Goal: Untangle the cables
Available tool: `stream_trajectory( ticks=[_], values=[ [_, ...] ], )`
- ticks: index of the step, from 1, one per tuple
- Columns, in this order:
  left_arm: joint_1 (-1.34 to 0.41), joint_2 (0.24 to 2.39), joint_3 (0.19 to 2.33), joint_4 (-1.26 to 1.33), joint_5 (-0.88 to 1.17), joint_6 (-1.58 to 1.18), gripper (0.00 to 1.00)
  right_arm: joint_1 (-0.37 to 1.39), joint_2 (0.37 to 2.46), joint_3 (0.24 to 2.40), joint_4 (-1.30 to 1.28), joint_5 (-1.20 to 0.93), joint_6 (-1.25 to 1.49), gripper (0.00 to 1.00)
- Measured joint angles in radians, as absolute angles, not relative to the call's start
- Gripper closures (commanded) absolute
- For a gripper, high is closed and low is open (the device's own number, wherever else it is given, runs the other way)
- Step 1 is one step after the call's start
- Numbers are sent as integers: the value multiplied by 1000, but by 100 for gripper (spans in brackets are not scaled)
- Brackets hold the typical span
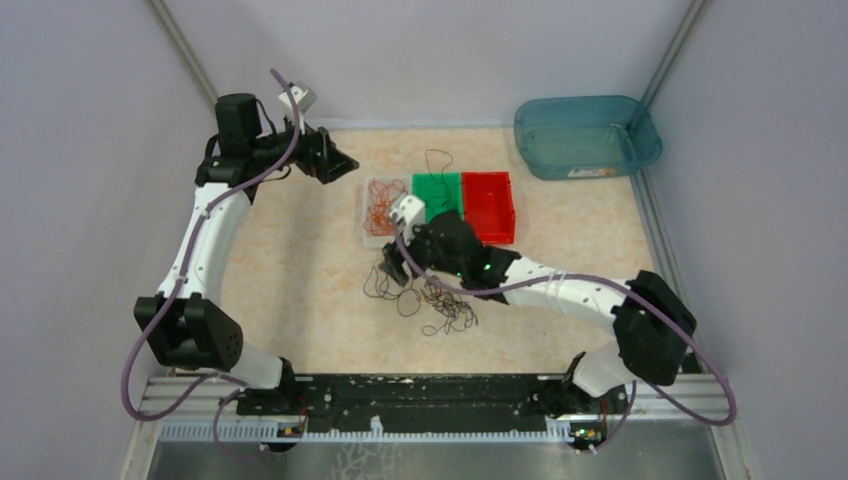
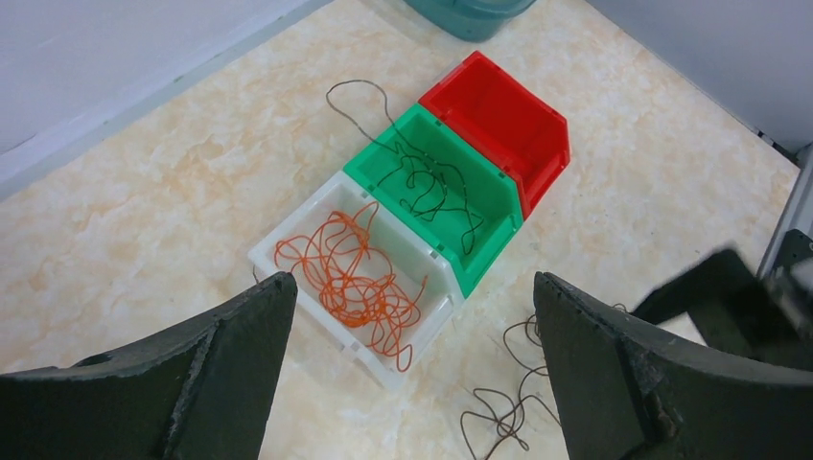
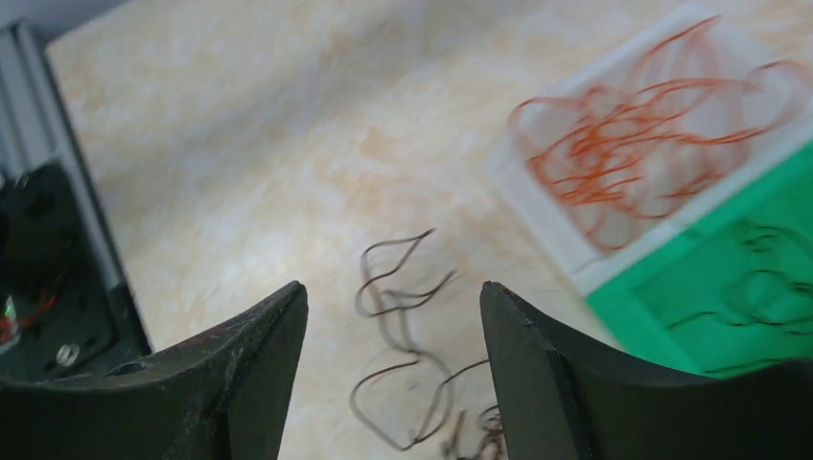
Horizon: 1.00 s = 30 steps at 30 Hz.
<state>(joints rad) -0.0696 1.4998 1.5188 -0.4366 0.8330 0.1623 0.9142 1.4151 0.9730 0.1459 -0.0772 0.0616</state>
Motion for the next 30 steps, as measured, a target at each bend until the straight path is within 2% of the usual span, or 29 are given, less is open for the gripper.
stream_trajectory(
  ticks=[7,14,20,23,25,26,30],
  values=[
    [-14,1458,1459,-479,802,187,2,1085,1595,938,151,-96,59,33],
    [7,1414,1431,-516,794,212,2,1093,1822,999,170,-14,51,44],
    [7,1396,1425,-518,799,220,2,1093,1893,1057,189,94,37,62],
    [7,1396,1423,-521,802,222,2,1093,1893,1068,206,113,33,80],
    [7,1396,1423,-522,804,223,3,1093,1893,1073,221,115,30,97],
    [7,1396,1423,-524,805,223,3,1093,1893,1077,223,115,28,100],
    [7,1396,1423,-525,805,224,3,1093,1879,1090,220,119,36,100]
  ],
)
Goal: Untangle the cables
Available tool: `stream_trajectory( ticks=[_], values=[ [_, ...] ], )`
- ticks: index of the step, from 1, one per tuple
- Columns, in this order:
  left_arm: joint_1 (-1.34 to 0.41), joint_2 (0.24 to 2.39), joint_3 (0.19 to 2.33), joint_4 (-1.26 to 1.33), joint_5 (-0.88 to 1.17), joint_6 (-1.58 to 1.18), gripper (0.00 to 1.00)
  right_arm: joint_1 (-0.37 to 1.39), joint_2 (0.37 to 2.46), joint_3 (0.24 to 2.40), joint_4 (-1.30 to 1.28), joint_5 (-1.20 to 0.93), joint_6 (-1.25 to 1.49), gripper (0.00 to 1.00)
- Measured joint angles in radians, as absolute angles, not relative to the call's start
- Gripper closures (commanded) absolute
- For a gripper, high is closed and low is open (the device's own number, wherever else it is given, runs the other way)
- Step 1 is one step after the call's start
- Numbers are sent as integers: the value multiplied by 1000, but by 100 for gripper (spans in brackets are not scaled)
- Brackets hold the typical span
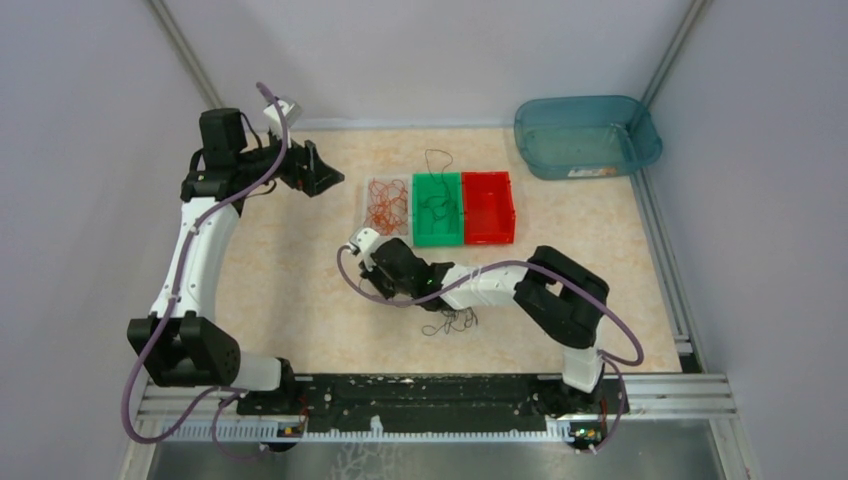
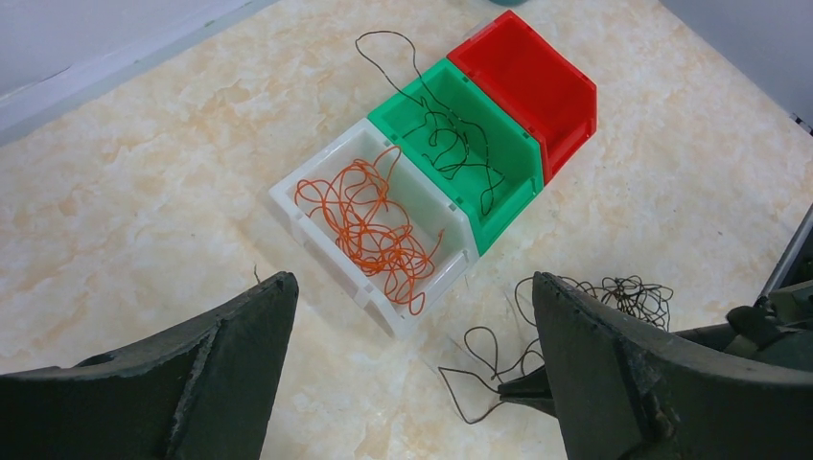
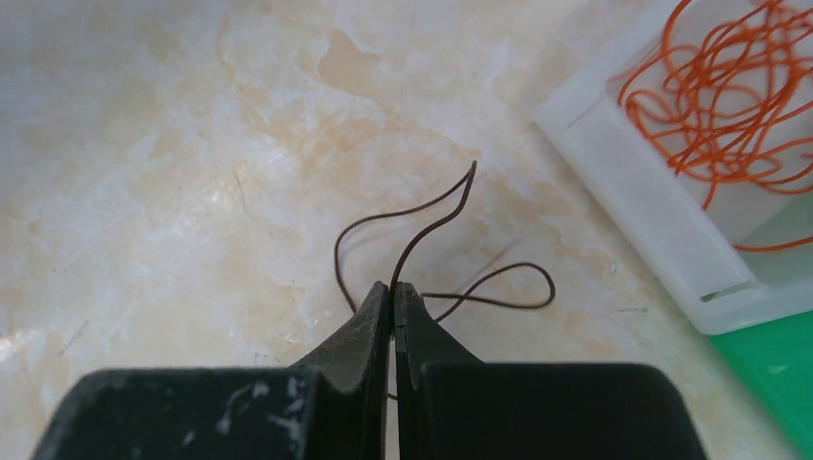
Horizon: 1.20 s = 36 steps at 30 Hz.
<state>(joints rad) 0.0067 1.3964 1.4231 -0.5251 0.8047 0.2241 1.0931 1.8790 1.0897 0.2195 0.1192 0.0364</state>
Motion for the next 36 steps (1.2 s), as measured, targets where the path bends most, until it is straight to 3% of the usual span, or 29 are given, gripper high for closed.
stream_trajectory(
  ticks=[17,30,36],
  values=[
    [9,1323,1420,-522,893,218,1,979,1339,1192,254,76,107,100],
    [-10,1189,1213,-503,1251,268,8,957,1291,1340,243,-1,180,100],
    [-125,1097,1087,-474,1281,287,10,957,1320,1396,324,-83,294,100]
  ],
)
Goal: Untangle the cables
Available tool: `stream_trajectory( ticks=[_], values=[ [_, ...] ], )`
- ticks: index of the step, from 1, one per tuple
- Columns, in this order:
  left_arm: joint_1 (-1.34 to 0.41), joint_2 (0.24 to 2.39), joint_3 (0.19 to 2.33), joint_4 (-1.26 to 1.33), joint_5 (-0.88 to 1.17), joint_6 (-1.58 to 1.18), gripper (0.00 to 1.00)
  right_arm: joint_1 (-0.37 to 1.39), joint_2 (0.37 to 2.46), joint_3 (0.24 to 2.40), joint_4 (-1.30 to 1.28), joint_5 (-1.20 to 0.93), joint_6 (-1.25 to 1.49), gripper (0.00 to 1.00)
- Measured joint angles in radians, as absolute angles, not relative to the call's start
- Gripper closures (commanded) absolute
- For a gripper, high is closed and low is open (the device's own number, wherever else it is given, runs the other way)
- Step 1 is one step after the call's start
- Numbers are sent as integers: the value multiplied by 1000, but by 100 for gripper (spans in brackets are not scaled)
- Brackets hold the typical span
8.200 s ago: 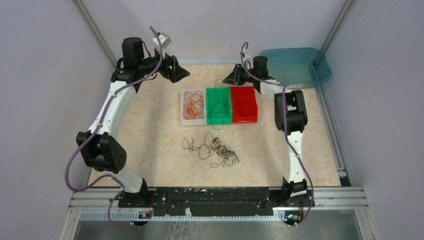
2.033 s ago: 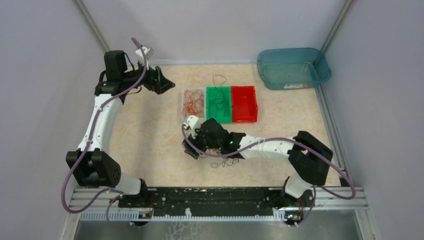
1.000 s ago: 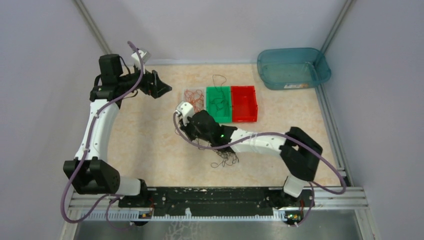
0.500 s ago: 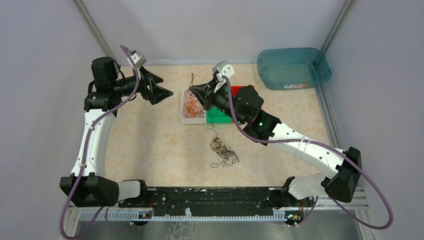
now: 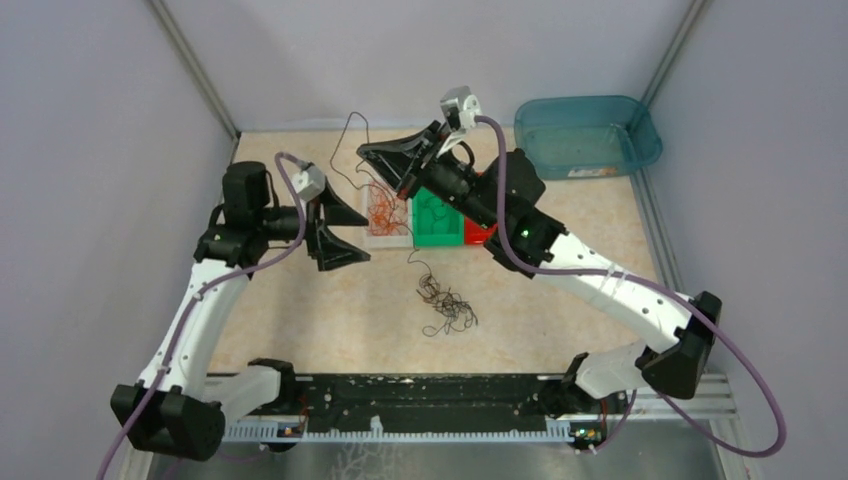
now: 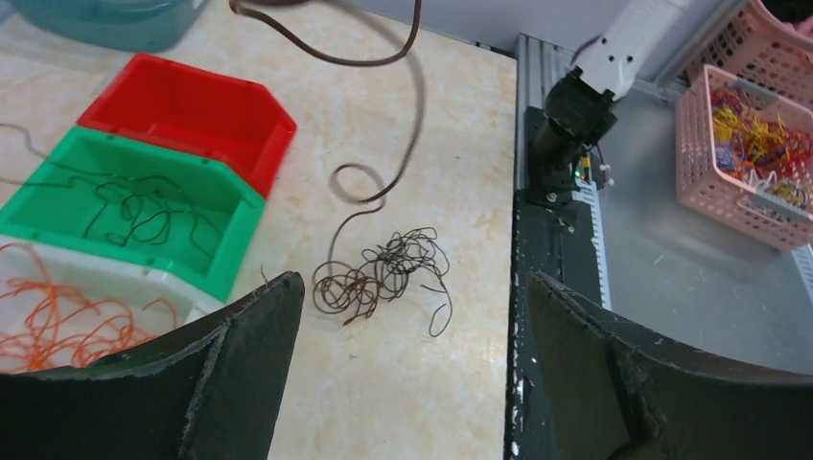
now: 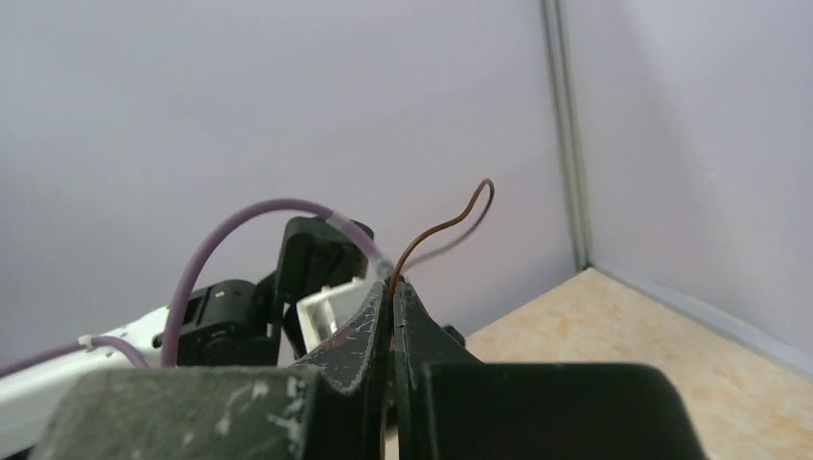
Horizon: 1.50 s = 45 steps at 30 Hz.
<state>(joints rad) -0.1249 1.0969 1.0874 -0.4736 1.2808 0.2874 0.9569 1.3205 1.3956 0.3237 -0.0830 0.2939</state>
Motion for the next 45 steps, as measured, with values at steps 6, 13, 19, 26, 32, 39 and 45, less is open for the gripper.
stream_trajectory(
  ticks=[6,13,19,26,32,39,45],
  values=[
    [-283,1026,984,-297,1143,192,17,957,1393,1396,380,-153,409,100],
    [-366,1052,981,-148,991,125,35,957,1400,1391,439,-175,496,100],
    [-398,1110,981,-110,918,73,76,957,1386,1338,485,-176,545,100],
    [-398,1089,966,-63,895,22,38,953,1341,1270,488,-142,570,100],
    [-404,1003,891,-17,922,-1,48,944,1322,1270,495,-133,608,100],
    [-431,1002,907,46,884,-30,64,940,1315,1261,517,-133,659,100],
    [-445,1002,907,64,816,-36,70,939,1295,1214,537,-134,702,100]
  ],
)
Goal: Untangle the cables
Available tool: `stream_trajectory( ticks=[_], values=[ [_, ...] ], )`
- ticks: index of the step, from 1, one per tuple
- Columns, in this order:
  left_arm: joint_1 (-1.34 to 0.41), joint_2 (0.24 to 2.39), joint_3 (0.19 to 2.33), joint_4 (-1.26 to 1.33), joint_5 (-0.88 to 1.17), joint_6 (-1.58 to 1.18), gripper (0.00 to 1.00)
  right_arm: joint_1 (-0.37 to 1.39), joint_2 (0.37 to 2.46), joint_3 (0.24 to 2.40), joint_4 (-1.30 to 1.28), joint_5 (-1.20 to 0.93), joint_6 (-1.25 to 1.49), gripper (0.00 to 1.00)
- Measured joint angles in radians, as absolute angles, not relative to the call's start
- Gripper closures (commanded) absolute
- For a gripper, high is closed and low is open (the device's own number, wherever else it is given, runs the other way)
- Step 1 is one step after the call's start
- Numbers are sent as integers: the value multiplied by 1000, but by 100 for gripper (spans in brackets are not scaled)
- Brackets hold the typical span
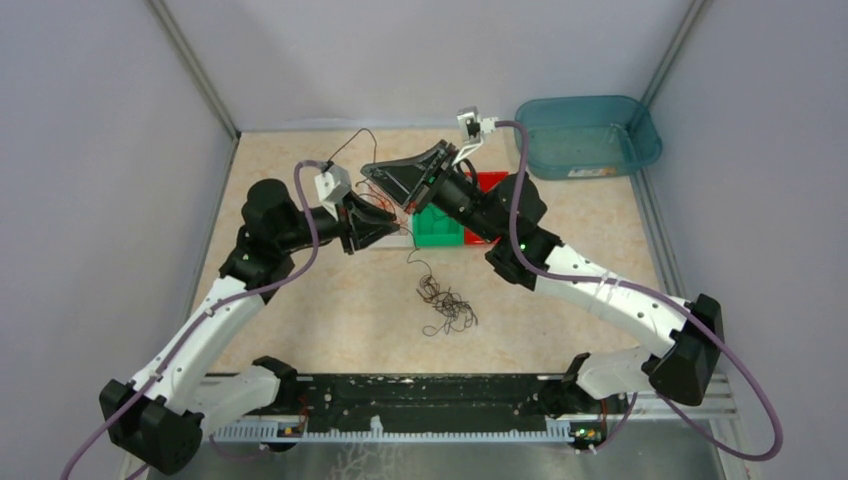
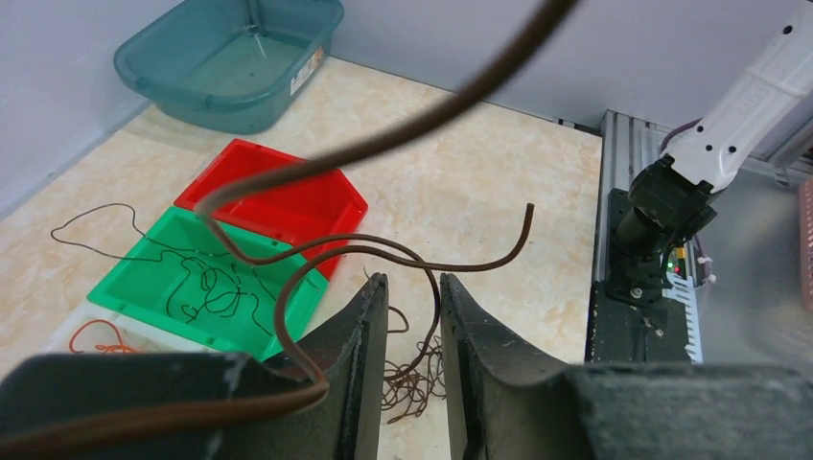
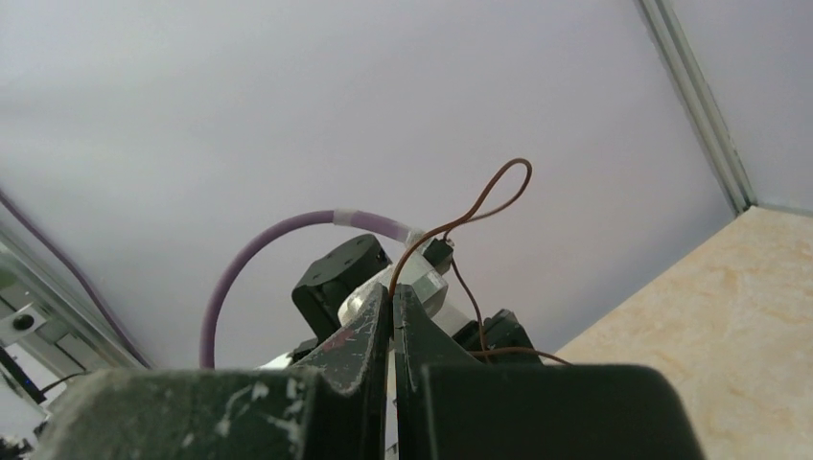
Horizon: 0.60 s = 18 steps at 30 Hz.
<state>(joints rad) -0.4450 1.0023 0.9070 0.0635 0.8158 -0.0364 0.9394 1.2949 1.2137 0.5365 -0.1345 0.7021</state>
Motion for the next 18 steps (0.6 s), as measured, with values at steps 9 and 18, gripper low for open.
stream_trajectory(
  ticks=[9,18],
  values=[
    [-461,1024,906,76,765,-48,100,939,1289,1198,539,-145,762,98],
    [-460,1010,955,33,779,-39,100,811,1219,1150,507,-310,762,20]
  ],
)
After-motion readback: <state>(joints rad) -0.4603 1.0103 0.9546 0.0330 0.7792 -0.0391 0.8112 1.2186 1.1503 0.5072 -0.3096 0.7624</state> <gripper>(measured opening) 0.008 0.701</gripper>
